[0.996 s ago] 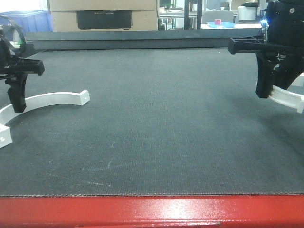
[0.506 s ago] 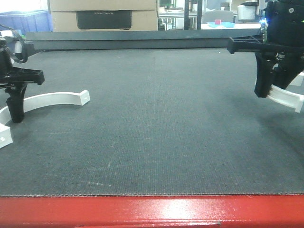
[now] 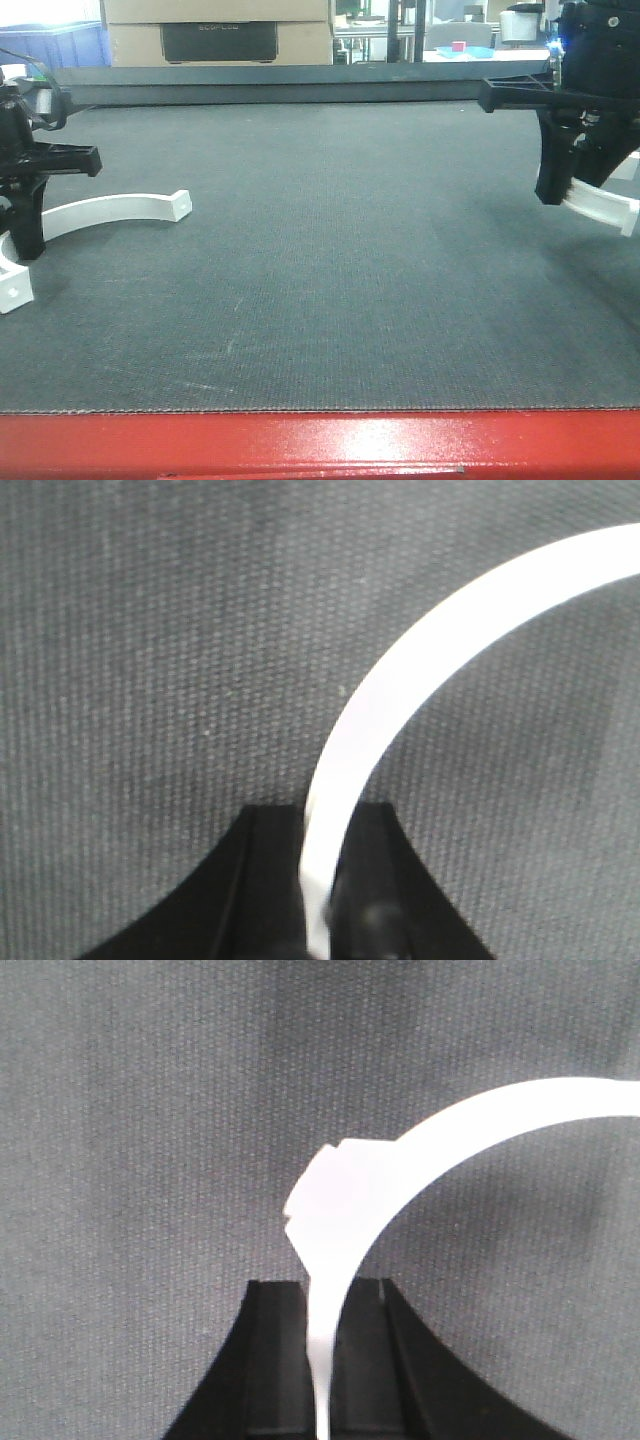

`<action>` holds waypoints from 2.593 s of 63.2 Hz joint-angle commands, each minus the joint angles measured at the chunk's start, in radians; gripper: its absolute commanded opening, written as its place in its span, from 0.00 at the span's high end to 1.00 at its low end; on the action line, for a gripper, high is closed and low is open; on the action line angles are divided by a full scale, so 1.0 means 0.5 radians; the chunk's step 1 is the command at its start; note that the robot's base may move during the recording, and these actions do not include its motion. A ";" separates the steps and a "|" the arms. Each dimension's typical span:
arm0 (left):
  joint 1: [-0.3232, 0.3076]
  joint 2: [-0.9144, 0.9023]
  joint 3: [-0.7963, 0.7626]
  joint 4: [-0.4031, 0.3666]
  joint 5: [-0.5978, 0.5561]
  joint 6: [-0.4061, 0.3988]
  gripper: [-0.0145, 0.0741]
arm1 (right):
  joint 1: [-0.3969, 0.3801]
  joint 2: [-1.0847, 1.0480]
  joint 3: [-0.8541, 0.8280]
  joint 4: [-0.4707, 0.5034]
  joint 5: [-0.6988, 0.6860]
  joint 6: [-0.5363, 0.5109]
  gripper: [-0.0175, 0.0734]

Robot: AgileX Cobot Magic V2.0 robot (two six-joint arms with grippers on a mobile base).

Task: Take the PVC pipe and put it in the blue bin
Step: 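Close left and right grippers on the ends of each white clamp, then lift both held clamps up off the table, then drive the base away from the table toward the blue bin shelves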

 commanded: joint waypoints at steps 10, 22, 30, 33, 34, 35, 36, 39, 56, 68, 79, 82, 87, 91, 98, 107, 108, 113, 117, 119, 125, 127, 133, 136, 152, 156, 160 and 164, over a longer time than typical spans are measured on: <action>0.004 -0.172 -0.052 -0.090 0.181 -0.011 0.96 | 0.002 -0.103 -0.029 -0.004 0.091 -0.011 0.99; -0.074 -0.565 -0.052 -0.099 0.114 -0.011 0.96 | 0.002 -0.329 -0.042 -0.004 0.086 -0.011 0.99; -0.165 -0.837 -0.052 -0.096 0.001 -0.011 0.96 | 0.002 -0.504 -0.042 -0.004 -0.028 -0.028 0.99; -0.203 -0.918 -0.048 -0.099 -0.070 -0.011 0.96 | 0.002 -0.561 -0.042 -0.004 -0.055 -0.056 0.99; -0.217 -0.945 -0.045 -0.099 -0.098 -0.011 0.96 | 0.002 -0.580 -0.042 -0.004 -0.066 -0.068 0.99; -0.232 -0.972 -0.040 -0.099 -0.127 -0.011 0.96 | 0.002 -0.609 -0.042 -0.004 -0.086 -0.080 0.99; -0.247 -1.000 -0.033 -0.099 -0.159 -0.011 0.96 | 0.002 -0.630 -0.042 -0.004 -0.103 -0.096 0.99; -0.298 -1.082 -0.010 -0.099 -0.294 -0.011 0.96 | 0.002 -0.694 -0.025 -0.004 -0.159 -0.120 0.99; -0.419 -1.545 0.333 -0.122 -0.841 -0.011 0.96 | 0.002 -1.182 0.264 -0.004 -0.579 -0.139 0.99; -0.411 -1.829 0.697 -0.122 -1.151 -0.011 0.96 | 0.002 -1.590 0.643 -0.004 -0.985 -0.139 0.99; -0.401 -2.053 1.061 -0.128 -1.411 -0.011 0.96 | 0.002 -1.919 0.929 -0.004 -1.087 -0.160 0.99; -0.384 -2.099 1.128 -0.132 -1.423 -0.011 0.96 | 0.002 -2.005 0.999 -0.004 -1.087 -0.164 0.99; -0.326 -2.181 1.232 -0.132 -1.442 -0.011 0.96 | 0.002 -2.134 1.094 -0.004 -1.104 -0.164 0.99; -0.268 -2.242 1.296 -0.136 -1.458 -0.011 0.96 | 0.002 -2.251 1.165 -0.004 -1.119 -0.164 0.99; -0.198 -2.322 1.335 -0.136 -1.454 -0.011 0.96 | 0.002 -2.372 1.187 -0.004 -1.119 -0.164 0.99; -0.181 -2.402 1.335 -0.136 -1.552 -0.011 0.96 | 0.002 -2.470 1.187 -0.004 -1.217 -0.164 0.99; -0.181 -2.413 1.335 -0.136 -1.570 -0.011 0.96 | 0.002 -2.478 1.187 -0.004 -1.231 -0.164 0.99; -0.181 -2.447 1.335 -0.136 -1.663 -0.011 0.96 | 0.002 -2.518 1.187 -0.004 -1.311 -0.164 0.99; -0.181 -2.478 1.335 -0.136 -1.700 -0.011 0.96 | 0.002 -2.536 1.187 -0.004 -1.370 -0.164 0.99; -0.181 -2.488 1.335 -0.136 -1.708 -0.011 0.96 | 0.002 -2.540 1.187 -0.004 -1.384 -0.164 0.99; -0.181 -2.511 1.335 -0.136 -1.710 -0.011 0.96 | 0.002 -2.544 1.187 -0.004 -1.403 -0.164 0.99; -0.181 -2.511 1.335 -0.136 -1.710 -0.011 0.96 | 0.002 -2.544 1.187 -0.004 -1.403 -0.164 0.99; -0.181 -2.511 1.335 -0.136 -1.710 -0.011 0.96 | 0.002 -2.544 1.187 -0.004 -1.403 -0.164 0.99; -0.181 -2.511 1.335 -0.136 -1.710 -0.011 0.96 | 0.002 -2.544 1.187 -0.004 -1.403 -0.164 0.99; -0.181 -2.511 1.335 -0.136 -1.710 -0.011 0.96 | 0.002 -2.544 1.187 -0.004 -1.403 -0.164 0.99; -0.181 -2.511 1.335 -0.136 -1.710 -0.011 0.96 | 0.002 -2.544 1.187 -0.004 -1.403 -0.164 0.99; -0.181 -2.511 1.335 -0.136 -1.710 -0.011 0.96 | 0.002 -2.544 1.187 -0.004 -1.403 -0.164 0.99; -0.181 -2.511 1.335 -0.136 -1.710 -0.011 0.96 | 0.002 -2.544 1.187 -0.004 -1.403 -0.164 0.99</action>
